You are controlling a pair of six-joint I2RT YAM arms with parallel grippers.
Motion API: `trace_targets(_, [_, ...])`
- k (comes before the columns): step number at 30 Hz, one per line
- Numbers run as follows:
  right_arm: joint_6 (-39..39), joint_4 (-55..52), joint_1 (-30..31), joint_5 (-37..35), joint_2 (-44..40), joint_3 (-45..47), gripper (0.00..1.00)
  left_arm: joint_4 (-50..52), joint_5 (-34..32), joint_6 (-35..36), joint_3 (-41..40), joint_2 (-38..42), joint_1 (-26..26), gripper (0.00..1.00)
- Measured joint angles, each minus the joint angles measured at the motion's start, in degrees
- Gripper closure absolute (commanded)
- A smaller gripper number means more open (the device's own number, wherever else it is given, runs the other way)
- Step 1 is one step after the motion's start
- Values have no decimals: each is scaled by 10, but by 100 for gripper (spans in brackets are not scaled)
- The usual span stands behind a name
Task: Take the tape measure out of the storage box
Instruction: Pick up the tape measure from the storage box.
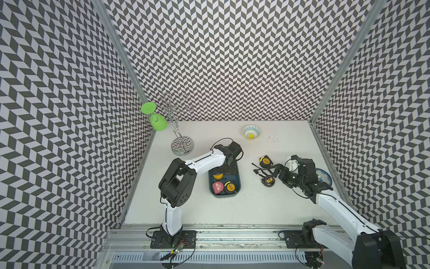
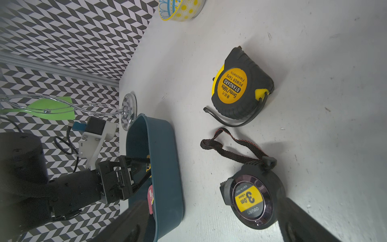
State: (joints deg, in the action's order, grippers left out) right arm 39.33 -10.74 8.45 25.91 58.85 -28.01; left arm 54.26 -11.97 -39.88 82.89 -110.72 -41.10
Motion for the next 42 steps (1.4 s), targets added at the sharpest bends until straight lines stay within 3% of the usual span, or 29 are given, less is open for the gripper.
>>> trace_targets(15, [8, 6, 0, 7, 9, 0, 1, -3, -49, 13, -18, -10, 4, 9])
trace_targets(27, [8, 7, 0, 7, 16, 0, 0, -35, -44, 21, -36, -26, 8, 21])
trace_targets(34, [8, 8, 0, 7, 16, 0, 0, -51, -37, 26, -36, -28, 11, 34])
trace_targets(42, [8, 10, 0, 9, 19, 0, 1, -57, -33, 26, -37, -28, 11, 60])
